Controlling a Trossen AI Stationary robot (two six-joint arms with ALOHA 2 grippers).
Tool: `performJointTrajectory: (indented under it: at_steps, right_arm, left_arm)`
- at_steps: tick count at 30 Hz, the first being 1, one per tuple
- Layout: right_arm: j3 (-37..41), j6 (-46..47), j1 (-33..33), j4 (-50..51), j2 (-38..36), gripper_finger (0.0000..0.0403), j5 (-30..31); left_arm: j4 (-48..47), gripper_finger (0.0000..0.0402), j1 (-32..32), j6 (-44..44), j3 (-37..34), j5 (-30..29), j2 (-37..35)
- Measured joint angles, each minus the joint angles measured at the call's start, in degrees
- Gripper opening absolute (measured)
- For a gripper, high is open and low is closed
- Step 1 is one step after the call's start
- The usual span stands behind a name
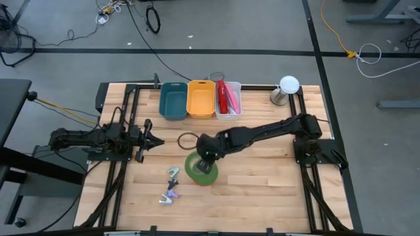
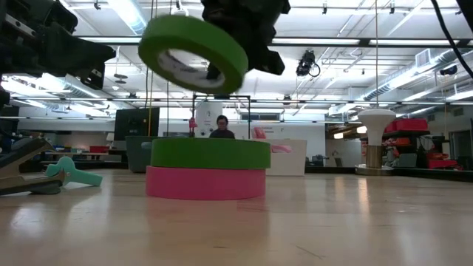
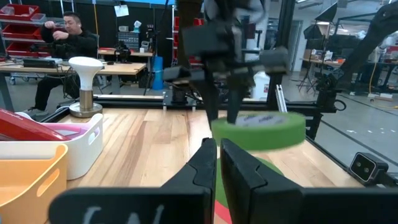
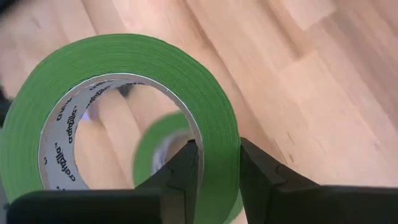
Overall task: Pick and place Stapler, Stapler remover, tape
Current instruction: Put the top green tape into the yellow bin
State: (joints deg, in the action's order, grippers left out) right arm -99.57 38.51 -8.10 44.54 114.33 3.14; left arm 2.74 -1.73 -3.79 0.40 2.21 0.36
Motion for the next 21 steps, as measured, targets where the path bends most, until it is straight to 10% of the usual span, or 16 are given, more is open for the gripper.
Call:
performJointTrajectory:
  at_steps: [21]
  right_arm:
    - [-0.13,-11.13,13.09,-3.02,-4.91,0.0089,-1.24]
  left_arm:
    - [0.0,0.0025,-0.01,0.0,-0.02,0.01,0.0]
